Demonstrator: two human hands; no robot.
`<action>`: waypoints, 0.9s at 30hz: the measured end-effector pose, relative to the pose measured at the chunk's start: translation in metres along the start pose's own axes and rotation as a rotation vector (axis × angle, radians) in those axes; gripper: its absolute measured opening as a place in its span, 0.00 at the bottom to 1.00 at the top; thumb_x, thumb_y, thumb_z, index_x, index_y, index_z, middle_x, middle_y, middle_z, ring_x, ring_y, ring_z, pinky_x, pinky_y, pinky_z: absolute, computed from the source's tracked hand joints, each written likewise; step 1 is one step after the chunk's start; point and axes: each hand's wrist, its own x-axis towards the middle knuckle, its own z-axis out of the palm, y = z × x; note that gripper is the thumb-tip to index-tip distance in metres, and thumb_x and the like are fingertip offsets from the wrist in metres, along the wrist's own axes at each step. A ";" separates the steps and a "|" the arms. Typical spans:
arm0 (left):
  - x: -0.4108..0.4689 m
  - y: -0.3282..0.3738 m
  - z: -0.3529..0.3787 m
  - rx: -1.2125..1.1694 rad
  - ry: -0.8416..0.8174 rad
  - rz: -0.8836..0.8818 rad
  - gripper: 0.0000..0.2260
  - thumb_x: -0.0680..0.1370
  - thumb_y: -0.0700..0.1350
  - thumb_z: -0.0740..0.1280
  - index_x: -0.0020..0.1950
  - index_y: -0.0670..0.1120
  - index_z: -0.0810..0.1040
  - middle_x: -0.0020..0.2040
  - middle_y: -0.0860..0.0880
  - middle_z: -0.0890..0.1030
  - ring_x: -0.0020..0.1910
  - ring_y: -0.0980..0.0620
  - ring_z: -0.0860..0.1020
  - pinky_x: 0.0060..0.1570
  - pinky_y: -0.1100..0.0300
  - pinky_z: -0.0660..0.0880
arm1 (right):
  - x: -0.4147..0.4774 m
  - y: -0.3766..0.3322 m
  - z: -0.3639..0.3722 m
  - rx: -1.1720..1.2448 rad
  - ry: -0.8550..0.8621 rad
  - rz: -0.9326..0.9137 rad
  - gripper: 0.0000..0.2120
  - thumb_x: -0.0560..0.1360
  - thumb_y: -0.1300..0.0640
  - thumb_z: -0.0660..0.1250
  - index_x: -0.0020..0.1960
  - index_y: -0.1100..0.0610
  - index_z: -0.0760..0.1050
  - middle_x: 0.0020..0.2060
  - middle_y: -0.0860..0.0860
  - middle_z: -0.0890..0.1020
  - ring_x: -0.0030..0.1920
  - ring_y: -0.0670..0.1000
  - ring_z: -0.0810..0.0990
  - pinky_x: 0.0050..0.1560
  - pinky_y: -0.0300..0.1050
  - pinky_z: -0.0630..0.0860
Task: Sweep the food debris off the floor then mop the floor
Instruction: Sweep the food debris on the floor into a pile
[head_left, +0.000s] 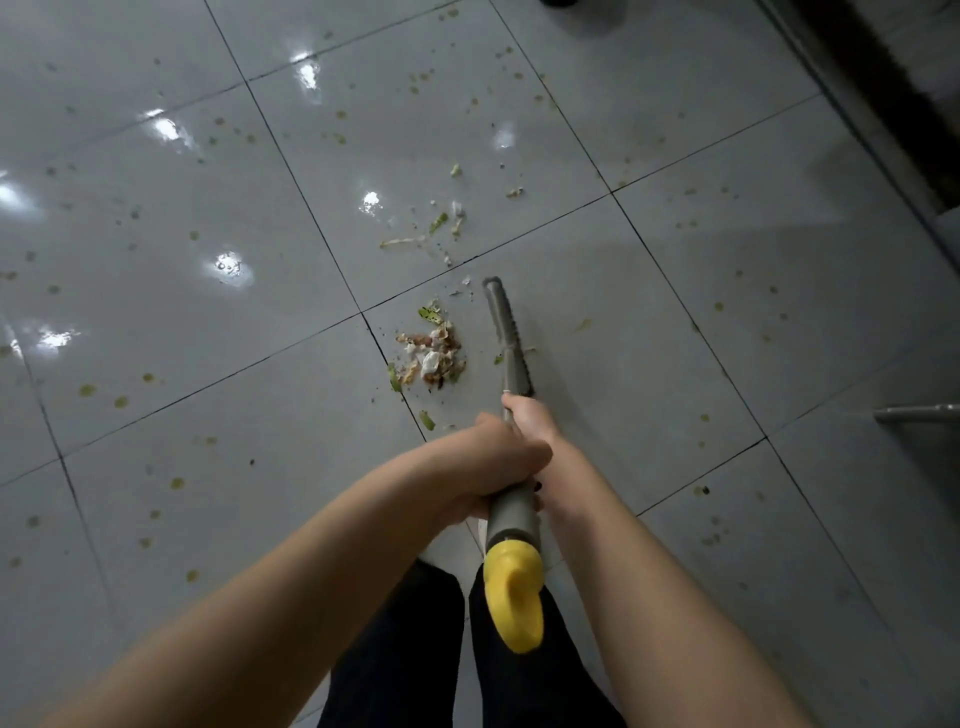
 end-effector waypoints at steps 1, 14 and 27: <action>0.006 0.000 0.002 -0.012 -0.034 0.000 0.13 0.78 0.39 0.59 0.59 0.34 0.68 0.38 0.43 0.74 0.23 0.53 0.75 0.24 0.64 0.74 | 0.004 0.001 -0.005 0.006 0.059 -0.013 0.20 0.81 0.54 0.57 0.67 0.67 0.68 0.60 0.60 0.76 0.52 0.55 0.75 0.42 0.36 0.68; 0.028 -0.023 -0.126 0.107 -0.133 -0.082 0.06 0.79 0.38 0.57 0.45 0.37 0.69 0.34 0.42 0.72 0.26 0.50 0.71 0.23 0.64 0.72 | 0.014 -0.009 0.123 0.034 0.108 0.075 0.19 0.81 0.53 0.56 0.66 0.63 0.68 0.46 0.54 0.77 0.37 0.51 0.74 0.22 0.36 0.63; -0.030 -0.009 -0.143 0.376 -0.184 -0.025 0.17 0.79 0.40 0.60 0.66 0.41 0.60 0.46 0.41 0.74 0.34 0.50 0.76 0.30 0.59 0.78 | -0.027 -0.008 0.136 0.270 0.163 -0.068 0.16 0.81 0.54 0.56 0.63 0.63 0.71 0.41 0.56 0.76 0.35 0.49 0.72 0.28 0.40 0.64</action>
